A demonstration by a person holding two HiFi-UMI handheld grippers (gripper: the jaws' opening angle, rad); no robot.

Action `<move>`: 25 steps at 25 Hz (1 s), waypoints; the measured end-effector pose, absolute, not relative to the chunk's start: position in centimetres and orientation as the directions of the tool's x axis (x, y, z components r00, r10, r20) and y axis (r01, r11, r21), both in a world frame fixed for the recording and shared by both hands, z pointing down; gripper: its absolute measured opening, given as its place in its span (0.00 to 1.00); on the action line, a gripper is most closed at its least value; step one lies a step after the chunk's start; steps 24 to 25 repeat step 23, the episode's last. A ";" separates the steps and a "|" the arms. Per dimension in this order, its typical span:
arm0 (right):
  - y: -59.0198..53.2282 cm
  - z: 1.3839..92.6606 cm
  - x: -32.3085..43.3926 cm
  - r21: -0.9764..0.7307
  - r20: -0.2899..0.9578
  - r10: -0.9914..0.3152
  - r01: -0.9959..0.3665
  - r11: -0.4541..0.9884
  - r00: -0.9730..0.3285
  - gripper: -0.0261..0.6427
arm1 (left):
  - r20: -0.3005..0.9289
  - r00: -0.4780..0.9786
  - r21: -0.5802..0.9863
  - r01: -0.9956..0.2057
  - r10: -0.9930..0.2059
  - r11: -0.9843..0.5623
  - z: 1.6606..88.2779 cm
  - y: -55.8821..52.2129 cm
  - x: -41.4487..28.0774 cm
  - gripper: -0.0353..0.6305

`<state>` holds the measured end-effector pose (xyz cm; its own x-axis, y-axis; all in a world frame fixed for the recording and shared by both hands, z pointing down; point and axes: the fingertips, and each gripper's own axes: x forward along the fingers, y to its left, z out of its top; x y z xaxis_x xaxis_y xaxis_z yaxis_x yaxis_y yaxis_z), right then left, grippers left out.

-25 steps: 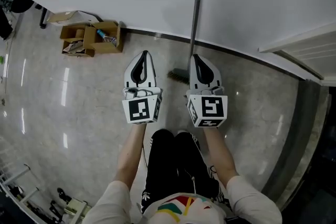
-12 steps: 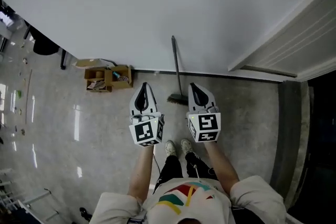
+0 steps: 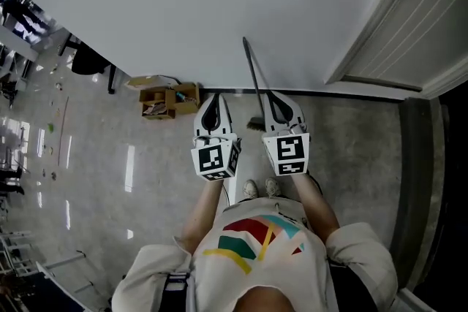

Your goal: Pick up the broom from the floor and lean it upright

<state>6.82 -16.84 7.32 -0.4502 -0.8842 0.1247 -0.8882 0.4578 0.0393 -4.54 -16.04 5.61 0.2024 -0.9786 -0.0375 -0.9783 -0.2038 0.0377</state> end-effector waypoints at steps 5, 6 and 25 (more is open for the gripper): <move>-14.9 6.4 6.9 0.048 0.107 -0.874 -0.875 0.481 -0.474 0.06 | -0.063 0.208 0.025 -0.977 -0.976 -0.210 4.5 -14.7 -3.4 0.12; -14.8 6.3 7.1 0.047 0.106 -0.872 -0.874 0.484 -0.478 0.06 | -0.070 0.208 0.024 -0.977 -0.976 -0.210 4.2 -14.6 -3.2 0.12; -12.2 6.8 8.1 0.060 0.103 -0.853 -0.853 0.519 -0.512 0.06 | -0.097 0.169 0.041 -0.984 -0.981 -0.173 3.7 -11.3 -3.2 0.12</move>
